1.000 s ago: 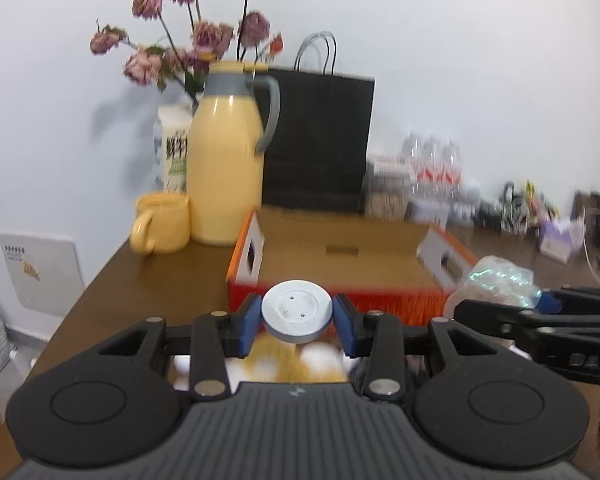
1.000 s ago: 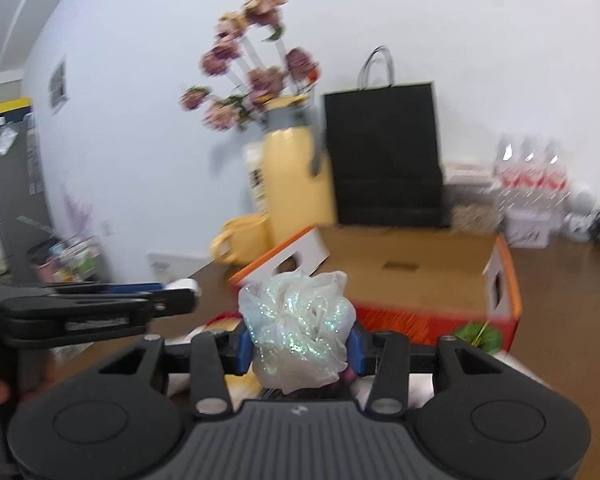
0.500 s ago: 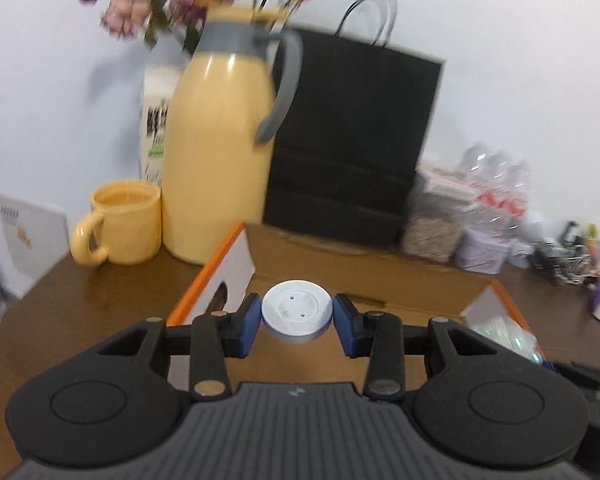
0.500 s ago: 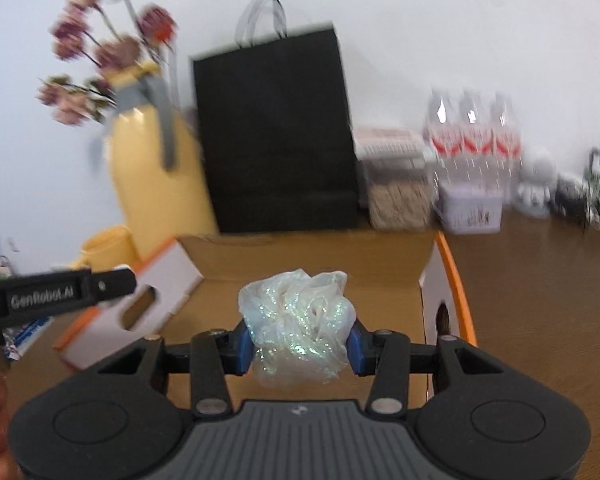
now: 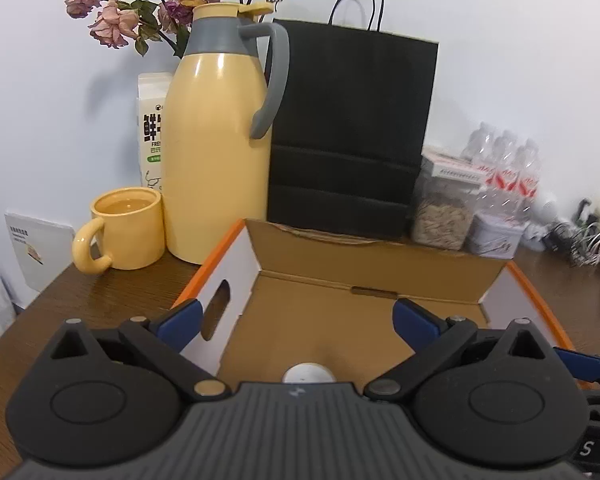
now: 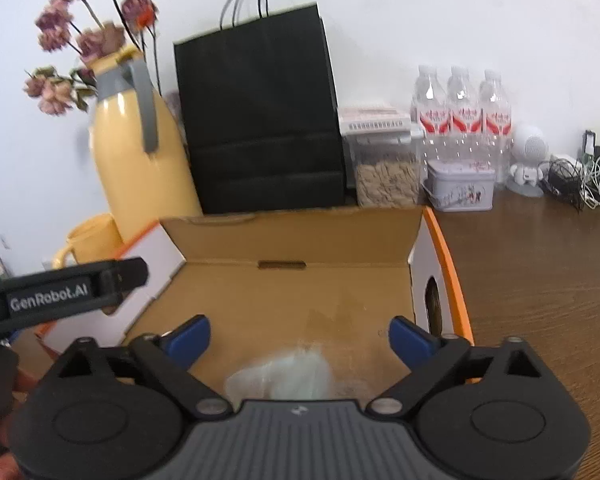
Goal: Organize objects
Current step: 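Carry bath puff and white cap into the cardboard box and release both, then grasp the white cotton-swab container with right gripper while left gripper grasps the plush sheep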
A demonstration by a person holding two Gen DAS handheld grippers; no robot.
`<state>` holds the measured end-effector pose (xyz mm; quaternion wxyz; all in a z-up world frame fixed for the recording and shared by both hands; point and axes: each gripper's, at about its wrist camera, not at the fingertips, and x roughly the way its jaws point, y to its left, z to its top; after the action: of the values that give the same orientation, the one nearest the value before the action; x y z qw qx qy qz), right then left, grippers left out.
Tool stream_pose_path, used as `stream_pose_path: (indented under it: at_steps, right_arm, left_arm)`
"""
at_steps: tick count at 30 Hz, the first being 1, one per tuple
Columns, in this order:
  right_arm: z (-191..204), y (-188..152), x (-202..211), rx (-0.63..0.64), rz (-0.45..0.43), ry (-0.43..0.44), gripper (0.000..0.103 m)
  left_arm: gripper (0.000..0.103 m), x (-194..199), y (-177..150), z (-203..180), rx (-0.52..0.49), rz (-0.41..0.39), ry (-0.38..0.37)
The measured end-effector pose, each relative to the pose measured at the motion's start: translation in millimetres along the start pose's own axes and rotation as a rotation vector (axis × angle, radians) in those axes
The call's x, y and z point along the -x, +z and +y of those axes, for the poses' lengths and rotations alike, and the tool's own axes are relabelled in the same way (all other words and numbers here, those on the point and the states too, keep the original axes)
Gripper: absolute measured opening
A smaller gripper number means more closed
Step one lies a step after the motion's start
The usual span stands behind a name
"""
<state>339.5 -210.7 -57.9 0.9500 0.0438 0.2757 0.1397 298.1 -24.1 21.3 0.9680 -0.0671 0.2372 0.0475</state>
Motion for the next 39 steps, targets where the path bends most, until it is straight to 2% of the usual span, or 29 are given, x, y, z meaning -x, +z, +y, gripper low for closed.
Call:
stream_pose_path:
  at_steps: [8, 15, 20, 26, 33, 36, 39]
  right_arm:
    - [1.2, 5.7, 44.4, 0.024, -0.094, 0.017, 0.103]
    - [-11.0, -6.5, 81.4, 0.058, -0.105, 0.013, 0.103]
    - [-26.5, -23.8, 100.5, 0.092, -0.067, -0.003, 0.103]
    - [-52.7, -53.8, 105.7, 0.124, 0.042, -0.048, 0.103]
    - [-61.6, -72.8, 83.5, 0.172, 0.159, -0.055, 0.103]
    - [-59.7, -75.5, 68.3, 0.188, 0.181, -0.069, 0.103]
    - [-57.8, -75.4, 58.8, 0.184, 0.185, -0.066, 0.095]
  left_arm:
    - [0.103, 41.3, 6.8, 6.1, 0.007, -0.069, -0.017]
    - [0.103, 73.2, -0.3, 23.2, -0.014, -0.057, -0.034]
    - [0.103, 90.0, -10.2, 45.2, -0.019, -0.035, -0.014]
    - [0.103, 107.3, -29.1, 74.1, -0.036, -0.004, 0.041]
    - [0.103, 116.8, -49.7, 103.3, -0.029, 0.048, 0.091]
    - [0.103, 118.5, -57.8, 113.0, -0.033, 0.071, 0.103]
    - [0.103, 117.8, -64.9, 120.3, -0.046, 0.098, 0.098]
